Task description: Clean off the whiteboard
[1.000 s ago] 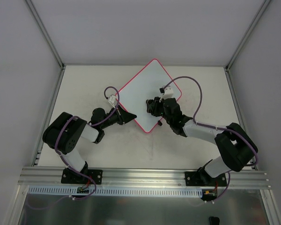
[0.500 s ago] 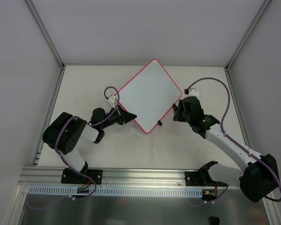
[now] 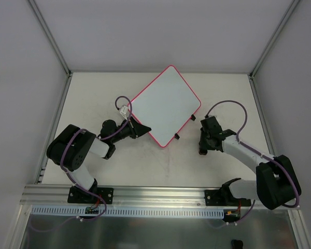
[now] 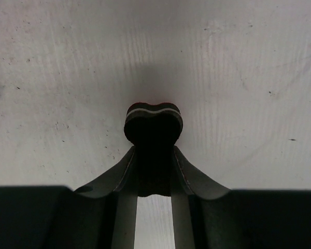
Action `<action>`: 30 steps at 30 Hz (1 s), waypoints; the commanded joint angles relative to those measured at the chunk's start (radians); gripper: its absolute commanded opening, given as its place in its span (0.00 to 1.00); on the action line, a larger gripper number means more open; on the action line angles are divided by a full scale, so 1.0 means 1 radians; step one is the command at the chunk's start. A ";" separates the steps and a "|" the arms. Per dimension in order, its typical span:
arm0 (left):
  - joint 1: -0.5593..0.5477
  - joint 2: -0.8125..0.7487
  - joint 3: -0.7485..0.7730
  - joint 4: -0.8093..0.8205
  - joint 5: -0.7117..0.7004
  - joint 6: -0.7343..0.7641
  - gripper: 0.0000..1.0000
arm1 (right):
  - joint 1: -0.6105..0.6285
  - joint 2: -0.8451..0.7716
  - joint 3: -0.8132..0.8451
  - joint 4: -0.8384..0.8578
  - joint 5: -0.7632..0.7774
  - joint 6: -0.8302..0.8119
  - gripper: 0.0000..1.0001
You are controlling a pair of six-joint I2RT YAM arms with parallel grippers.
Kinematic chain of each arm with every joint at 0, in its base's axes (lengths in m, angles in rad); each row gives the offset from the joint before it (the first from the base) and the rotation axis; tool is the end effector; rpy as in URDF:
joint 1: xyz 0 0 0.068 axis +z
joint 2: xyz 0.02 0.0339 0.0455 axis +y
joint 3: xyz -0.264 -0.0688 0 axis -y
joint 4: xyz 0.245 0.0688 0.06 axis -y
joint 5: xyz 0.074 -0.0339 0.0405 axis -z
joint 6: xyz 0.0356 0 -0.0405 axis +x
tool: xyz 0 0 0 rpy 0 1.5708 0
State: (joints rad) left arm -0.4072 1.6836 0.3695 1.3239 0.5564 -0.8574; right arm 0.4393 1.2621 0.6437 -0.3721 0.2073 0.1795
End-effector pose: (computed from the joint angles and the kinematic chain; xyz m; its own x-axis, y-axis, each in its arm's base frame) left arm 0.2443 -0.1258 0.1551 -0.6151 -0.4340 -0.6583 0.5442 0.3705 -0.7527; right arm 0.2148 0.0928 0.1809 -0.8008 -0.1833 -0.5702 -0.1739 0.9822 -0.0715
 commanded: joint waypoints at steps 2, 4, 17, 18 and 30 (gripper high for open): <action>-0.019 -0.028 -0.023 0.357 0.017 0.012 0.13 | -0.001 0.037 0.020 0.078 -0.036 0.012 0.08; -0.019 -0.028 -0.023 0.357 0.016 0.012 0.15 | -0.001 0.075 0.039 0.075 -0.034 0.003 0.09; -0.019 -0.050 -0.043 0.357 0.008 0.024 0.32 | -0.001 0.063 0.048 0.081 -0.020 -0.021 0.64; -0.018 -0.053 -0.046 0.357 0.007 0.024 0.35 | -0.001 0.056 0.048 0.081 -0.022 -0.023 0.64; -0.018 -0.137 -0.118 0.357 -0.010 0.026 0.64 | -0.001 -0.105 0.036 0.071 -0.072 -0.078 0.67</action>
State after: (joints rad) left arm -0.4194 1.6173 0.2863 1.2995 0.5480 -0.8516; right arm 0.4389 1.2247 0.6785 -0.3027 0.1619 0.1406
